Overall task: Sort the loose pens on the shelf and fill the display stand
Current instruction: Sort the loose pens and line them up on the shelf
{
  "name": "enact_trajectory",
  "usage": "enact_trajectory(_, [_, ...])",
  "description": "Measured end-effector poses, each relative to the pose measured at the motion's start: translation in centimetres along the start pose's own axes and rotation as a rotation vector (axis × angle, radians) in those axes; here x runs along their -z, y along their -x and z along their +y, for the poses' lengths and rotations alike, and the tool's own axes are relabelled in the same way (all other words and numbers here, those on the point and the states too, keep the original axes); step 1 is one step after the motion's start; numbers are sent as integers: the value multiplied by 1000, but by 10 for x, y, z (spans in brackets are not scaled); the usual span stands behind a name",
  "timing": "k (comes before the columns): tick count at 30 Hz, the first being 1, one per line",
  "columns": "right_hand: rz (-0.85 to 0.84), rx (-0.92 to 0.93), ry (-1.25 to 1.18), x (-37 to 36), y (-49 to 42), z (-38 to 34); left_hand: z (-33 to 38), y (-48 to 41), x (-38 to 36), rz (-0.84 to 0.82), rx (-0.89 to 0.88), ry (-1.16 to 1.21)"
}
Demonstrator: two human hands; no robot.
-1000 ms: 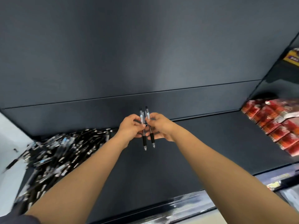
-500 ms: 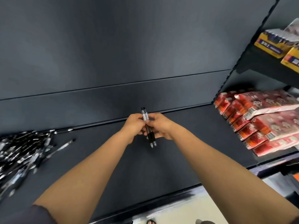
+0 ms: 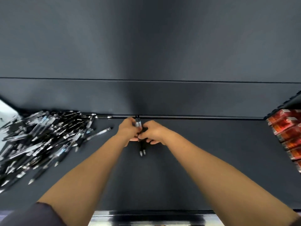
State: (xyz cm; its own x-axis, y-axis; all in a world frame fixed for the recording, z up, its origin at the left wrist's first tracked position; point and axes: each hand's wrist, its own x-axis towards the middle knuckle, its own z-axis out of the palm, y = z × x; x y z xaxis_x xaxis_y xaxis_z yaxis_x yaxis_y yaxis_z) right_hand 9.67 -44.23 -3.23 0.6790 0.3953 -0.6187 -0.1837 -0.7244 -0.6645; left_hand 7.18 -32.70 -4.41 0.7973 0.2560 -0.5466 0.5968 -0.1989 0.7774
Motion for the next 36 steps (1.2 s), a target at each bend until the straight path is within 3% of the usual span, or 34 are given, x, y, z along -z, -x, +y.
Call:
enact_trajectory(5, [175, -16, 315, -38, -24, -23, -10, -14, 19, 9, 19, -12])
enact_trajectory(9, [324, -34, 442, -47, -29, -30, -7, -21, 35, -62, -99, -140])
enact_trajectory(18, [411, -88, 481, -72, -37, -53, -33, -32, 106, 104, -426, -527])
enact_trajectory(27, [416, -204, 469, -102, -52, -84, -55, -27, 167, 134, -525, -586])
enact_trajectory(32, [503, -238, 441, -97, -52, -83, -66, -21, 194, 142, -548, -580])
enact_trajectory(36, [534, -263, 549, -101, -47, -82, -71, -20, 204, 161, -570, -598])
